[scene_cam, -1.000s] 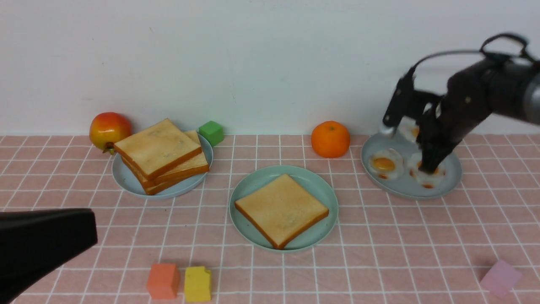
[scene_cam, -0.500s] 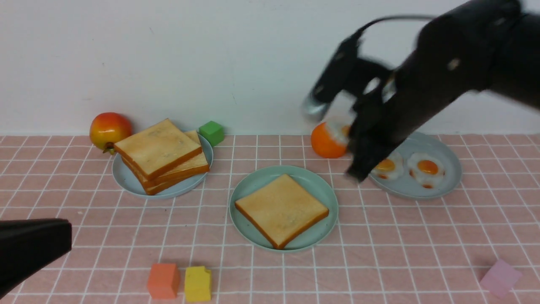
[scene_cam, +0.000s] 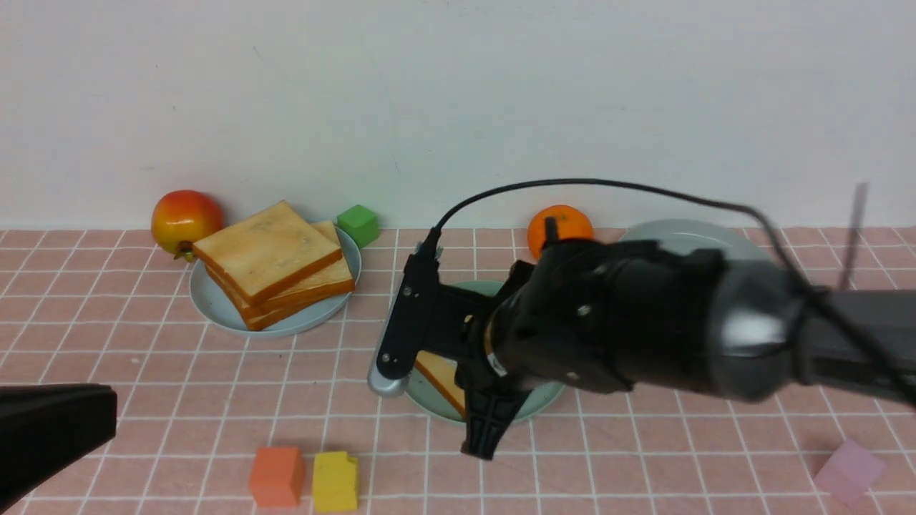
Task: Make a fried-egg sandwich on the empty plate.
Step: Use the right arm to place the fried egg on the slice of bread in the middle
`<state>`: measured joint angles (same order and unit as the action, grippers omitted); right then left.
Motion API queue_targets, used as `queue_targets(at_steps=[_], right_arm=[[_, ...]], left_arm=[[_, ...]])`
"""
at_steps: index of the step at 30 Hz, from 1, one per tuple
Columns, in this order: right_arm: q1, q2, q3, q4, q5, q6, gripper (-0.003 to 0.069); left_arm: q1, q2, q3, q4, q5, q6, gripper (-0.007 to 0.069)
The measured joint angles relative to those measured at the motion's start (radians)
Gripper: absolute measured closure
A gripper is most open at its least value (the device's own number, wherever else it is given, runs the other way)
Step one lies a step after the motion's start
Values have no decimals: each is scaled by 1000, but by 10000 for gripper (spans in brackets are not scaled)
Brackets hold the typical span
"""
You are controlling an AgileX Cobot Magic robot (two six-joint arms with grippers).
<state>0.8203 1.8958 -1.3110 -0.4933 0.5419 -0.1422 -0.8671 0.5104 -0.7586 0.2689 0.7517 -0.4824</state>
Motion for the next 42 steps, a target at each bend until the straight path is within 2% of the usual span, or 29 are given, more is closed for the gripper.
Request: queue_targets(at_steps=[5, 13, 25, 28, 30, 31, 32, 34, 38, 42], right_arm=[[-14, 64, -31, -95, 0, 66, 555], [-53, 105, -34, -115, -6, 80, 558], [-54, 123, -37, -155, -77, 81, 554], [-54, 129, -37, -158, -73, 81, 496], [-53, 129, -37, -158, -58, 81, 406], [-53, 129, -37, -158, -58, 81, 406], [-51, 129, -37, -158, -43, 81, 326], [-41, 124, -37, -156, -8, 81, 225], [-20, 80, -37, -146, 45, 85, 83], [27, -34, -37, -134, 172, 142, 74]], left_arm=[[0, 0, 0, 0, 0, 0, 637], [0, 0, 0, 0, 1, 0, 637], [0, 0, 0, -15, 1, 0, 637], [0, 0, 0, -25, 1, 0, 637], [0, 0, 0, -26, 1, 0, 637], [0, 0, 0, -26, 1, 0, 637], [0, 0, 0, -26, 1, 0, 637], [0, 0, 0, -27, 1, 0, 636], [0, 0, 0, -27, 1, 0, 634], [0, 5, 0, -26, 28, 12, 631]])
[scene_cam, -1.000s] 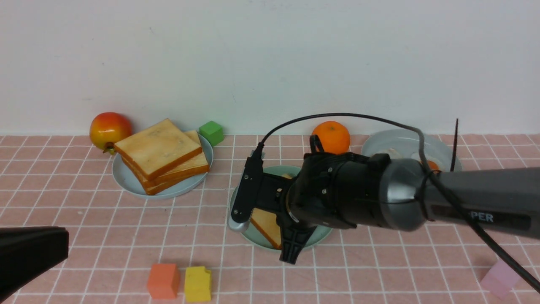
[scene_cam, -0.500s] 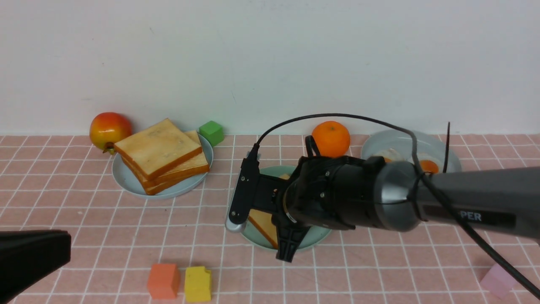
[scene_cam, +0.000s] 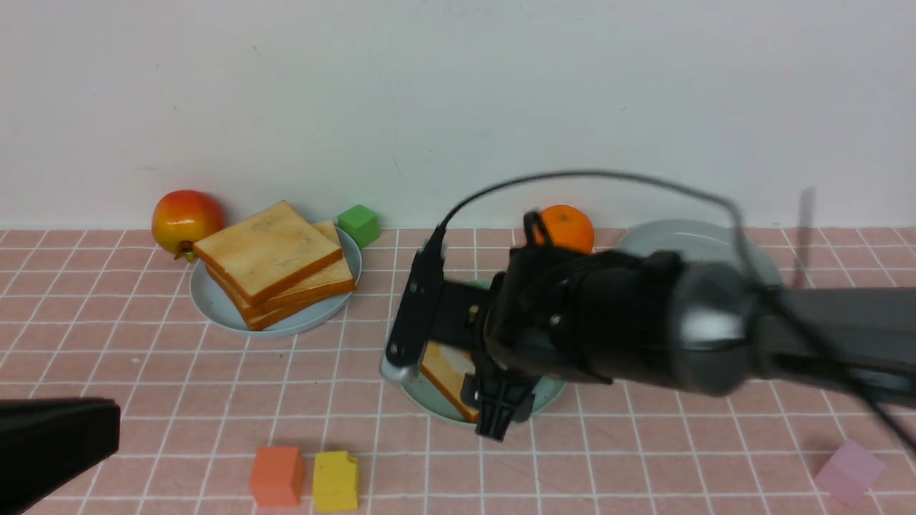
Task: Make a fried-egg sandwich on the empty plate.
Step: Use the right arm to place the fried egg on the slice of bread in the middle, then use the left arm to grab a slice of bread
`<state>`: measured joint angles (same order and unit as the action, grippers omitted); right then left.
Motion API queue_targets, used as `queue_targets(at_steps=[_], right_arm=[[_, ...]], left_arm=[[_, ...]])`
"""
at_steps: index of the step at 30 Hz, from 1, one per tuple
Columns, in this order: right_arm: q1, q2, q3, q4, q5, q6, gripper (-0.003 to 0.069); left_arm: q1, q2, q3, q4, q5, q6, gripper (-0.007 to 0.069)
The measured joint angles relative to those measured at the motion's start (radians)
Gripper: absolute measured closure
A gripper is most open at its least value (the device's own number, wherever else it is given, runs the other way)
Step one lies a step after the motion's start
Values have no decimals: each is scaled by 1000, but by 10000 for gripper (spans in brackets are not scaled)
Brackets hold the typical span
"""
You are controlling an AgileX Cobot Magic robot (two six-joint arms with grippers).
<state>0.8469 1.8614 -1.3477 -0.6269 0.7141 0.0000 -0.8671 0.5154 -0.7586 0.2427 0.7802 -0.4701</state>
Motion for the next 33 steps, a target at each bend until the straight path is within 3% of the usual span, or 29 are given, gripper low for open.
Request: queue_targets(at_steps=[3, 6, 11, 13, 16, 23, 28, 33], right_arm=[[41, -117, 0, 18, 143, 72, 140], [79, -336, 15, 86, 343, 155, 306], [80, -629, 63, 175, 471, 234, 588], [80, -771, 84, 206, 476, 266, 659], [80, -924, 103, 232, 498, 296, 666], [80, -1091, 137, 344, 520, 274, 657], [80, -1142, 149, 462, 524, 182, 656], [80, -1199, 149, 545, 522, 122, 654]], left_arm=[[0, 32, -1, 0, 27, 3, 631], [0, 150, -24, -8, 39, 11, 638], [25, 348, -95, -16, 17, 54, 638], [77, 438, -146, -30, 4, 87, 638], [219, 544, -227, -89, 8, 179, 638], [549, 875, -444, -440, 117, 540, 638], [580, 1095, -601, -388, 163, 589, 638], [578, 1256, -768, -249, 192, 521, 624]])
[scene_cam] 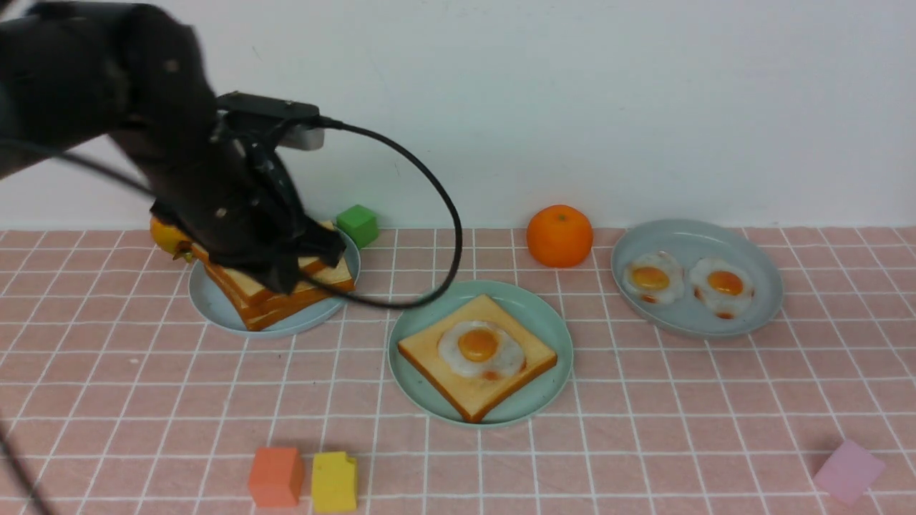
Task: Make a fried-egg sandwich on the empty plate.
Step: Use the left arm to grab a slice of bread
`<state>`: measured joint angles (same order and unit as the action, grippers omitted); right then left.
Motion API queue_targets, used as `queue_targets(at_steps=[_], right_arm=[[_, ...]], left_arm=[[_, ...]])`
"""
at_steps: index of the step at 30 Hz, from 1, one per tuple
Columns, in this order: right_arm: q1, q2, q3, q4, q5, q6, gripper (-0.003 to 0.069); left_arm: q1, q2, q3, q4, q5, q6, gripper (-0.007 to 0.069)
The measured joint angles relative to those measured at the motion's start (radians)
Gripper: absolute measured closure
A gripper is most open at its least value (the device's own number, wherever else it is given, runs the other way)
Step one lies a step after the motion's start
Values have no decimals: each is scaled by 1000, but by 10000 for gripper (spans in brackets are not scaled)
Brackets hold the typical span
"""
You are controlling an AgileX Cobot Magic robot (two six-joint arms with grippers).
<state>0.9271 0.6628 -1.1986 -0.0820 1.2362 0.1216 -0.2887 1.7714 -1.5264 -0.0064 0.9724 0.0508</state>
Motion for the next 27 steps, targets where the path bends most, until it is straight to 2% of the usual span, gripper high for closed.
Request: queue_targets(at_steps=[6, 7, 11, 14, 19, 27], right_arm=[[0, -65, 5, 22, -1, -11, 652], [0, -84, 9, 23, -1, -4, 650], [0, -105, 11, 34, -1, 20, 649], [0, -107, 11, 41, -1, 31, 649], [0, -107, 12, 42, -1, 48, 649], [0, -107, 12, 42, -8, 56, 645]], left_arm=[[1, 140, -143, 134, -6, -23, 452], [1, 180, -169, 164, -29, -23, 374], [1, 244, -182, 221, -98, -23, 213], [1, 286, -184, 261, -144, -10, 123], [1, 326, -187, 339, -209, -5, 95], [1, 394, -187, 353, -230, -5, 113]])
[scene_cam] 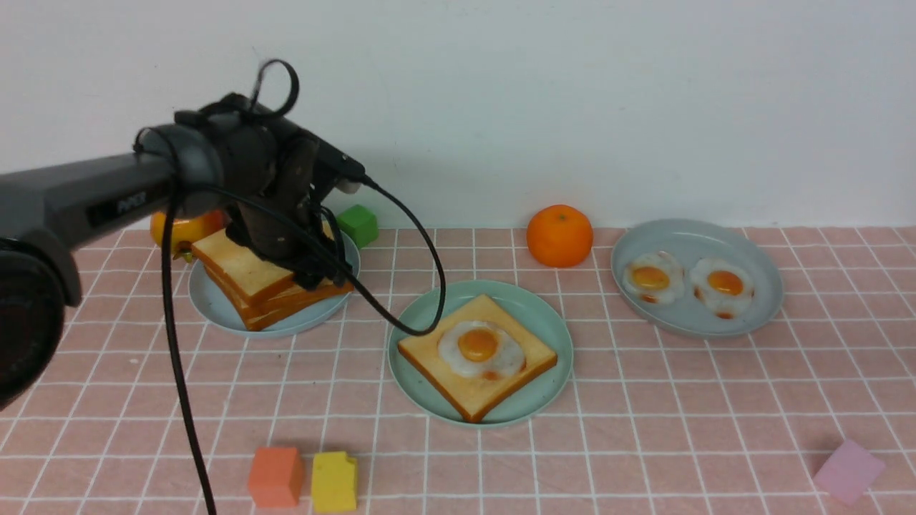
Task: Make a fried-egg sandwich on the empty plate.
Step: Use the left arm to grab a slice of bread
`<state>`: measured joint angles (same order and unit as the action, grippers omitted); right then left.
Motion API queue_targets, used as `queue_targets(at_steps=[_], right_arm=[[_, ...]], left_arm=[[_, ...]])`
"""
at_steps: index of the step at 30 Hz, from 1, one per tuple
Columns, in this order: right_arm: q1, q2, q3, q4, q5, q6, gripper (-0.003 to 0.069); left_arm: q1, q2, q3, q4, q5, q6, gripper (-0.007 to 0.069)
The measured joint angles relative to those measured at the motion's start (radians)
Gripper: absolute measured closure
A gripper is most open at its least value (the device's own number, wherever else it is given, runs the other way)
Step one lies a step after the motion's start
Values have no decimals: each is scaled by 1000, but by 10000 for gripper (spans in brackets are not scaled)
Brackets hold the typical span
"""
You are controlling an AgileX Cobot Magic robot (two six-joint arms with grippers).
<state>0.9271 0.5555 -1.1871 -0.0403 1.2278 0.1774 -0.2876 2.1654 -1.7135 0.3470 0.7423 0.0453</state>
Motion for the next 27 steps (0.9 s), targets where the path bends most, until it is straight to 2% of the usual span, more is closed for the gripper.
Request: queue_targets(at_steps=[6, 11, 12, 14, 18, 27], right_arm=[[0, 0, 0, 0, -3, 0, 645], [0, 0, 0, 12, -4, 1, 645], [0, 0, 0, 15, -4, 1, 645], [0, 0, 0, 27, -4, 1, 645], [0, 0, 0, 46, -4, 1, 643], [0, 0, 0, 58, -4, 1, 638]], left_arm=[[0, 12, -3, 10, -9, -19, 151], [0, 24, -11, 28, -9, -45, 295], [0, 24, -11, 28, -9, -45, 301], [0, 25, -11, 33, -11, -45, 386], [-1, 28, -11, 58, -19, -45, 467], [-1, 1, -8, 64, -12, -45, 497]])
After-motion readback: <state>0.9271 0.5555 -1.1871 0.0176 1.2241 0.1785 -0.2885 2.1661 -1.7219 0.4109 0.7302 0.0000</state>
